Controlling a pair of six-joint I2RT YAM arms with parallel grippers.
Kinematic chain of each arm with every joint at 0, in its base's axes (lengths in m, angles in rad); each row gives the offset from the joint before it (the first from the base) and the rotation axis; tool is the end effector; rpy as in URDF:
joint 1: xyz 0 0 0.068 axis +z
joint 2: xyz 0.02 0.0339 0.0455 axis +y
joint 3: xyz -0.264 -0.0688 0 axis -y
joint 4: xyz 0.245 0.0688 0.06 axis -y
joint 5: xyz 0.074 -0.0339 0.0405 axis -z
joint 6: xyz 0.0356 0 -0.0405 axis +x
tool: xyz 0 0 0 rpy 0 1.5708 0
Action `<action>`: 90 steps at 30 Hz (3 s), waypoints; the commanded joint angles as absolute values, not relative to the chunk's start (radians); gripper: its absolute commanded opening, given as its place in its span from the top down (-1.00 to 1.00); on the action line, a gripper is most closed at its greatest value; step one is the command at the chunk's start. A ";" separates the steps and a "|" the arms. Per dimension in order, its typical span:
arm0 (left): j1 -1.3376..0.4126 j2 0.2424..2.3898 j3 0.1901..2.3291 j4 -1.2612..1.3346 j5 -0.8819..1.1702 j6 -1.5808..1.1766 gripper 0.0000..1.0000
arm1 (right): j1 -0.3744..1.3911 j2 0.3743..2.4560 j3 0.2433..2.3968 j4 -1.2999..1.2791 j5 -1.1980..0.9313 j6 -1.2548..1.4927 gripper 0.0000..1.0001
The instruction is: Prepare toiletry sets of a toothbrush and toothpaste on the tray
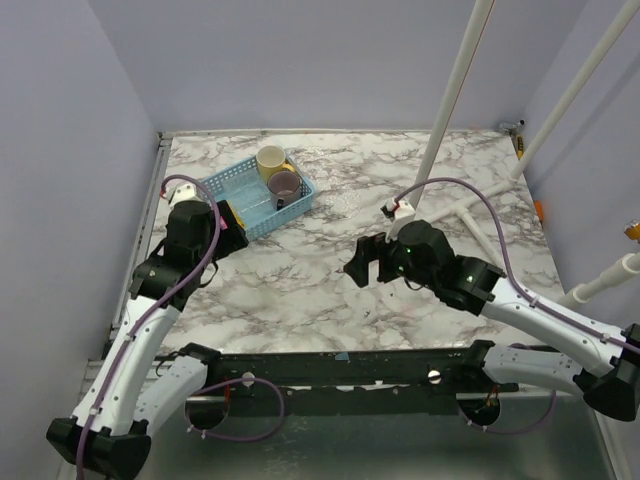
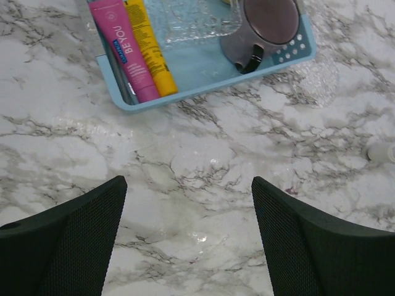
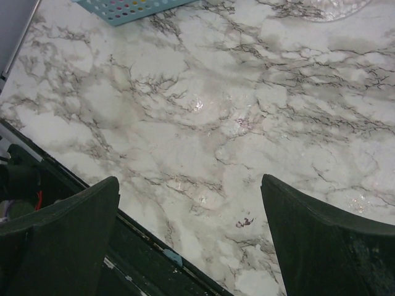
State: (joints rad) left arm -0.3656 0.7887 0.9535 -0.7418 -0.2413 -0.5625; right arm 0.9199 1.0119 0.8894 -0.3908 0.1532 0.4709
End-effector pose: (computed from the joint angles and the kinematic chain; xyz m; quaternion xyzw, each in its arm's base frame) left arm 0.1495 -0.0481 0.3409 -0.1429 0.8628 -0.1172 0.4705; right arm 0.1410 0.1762 0.3133 -0.1540 0.8479 0.2715 0.4285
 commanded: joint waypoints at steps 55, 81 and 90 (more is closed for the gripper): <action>-0.178 0.616 0.813 -0.635 0.206 -0.390 -0.97 | 0.655 2.267 1.810 -0.360 0.355 0.387 -0.34; -0.179 0.584 0.805 -0.636 0.195 -0.396 -0.97 | 0.624 2.370 1.854 -0.394 0.374 0.395 -0.28; -0.179 0.587 0.805 -0.640 0.185 -0.394 -0.97 | 0.624 2.323 1.729 -0.370 0.337 0.412 -0.27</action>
State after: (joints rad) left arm -0.1833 0.5919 0.8146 -0.6502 0.1986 -0.4023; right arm 0.6254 2.3306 1.8118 -0.3099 0.3542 0.3988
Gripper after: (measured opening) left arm 0.986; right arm 0.635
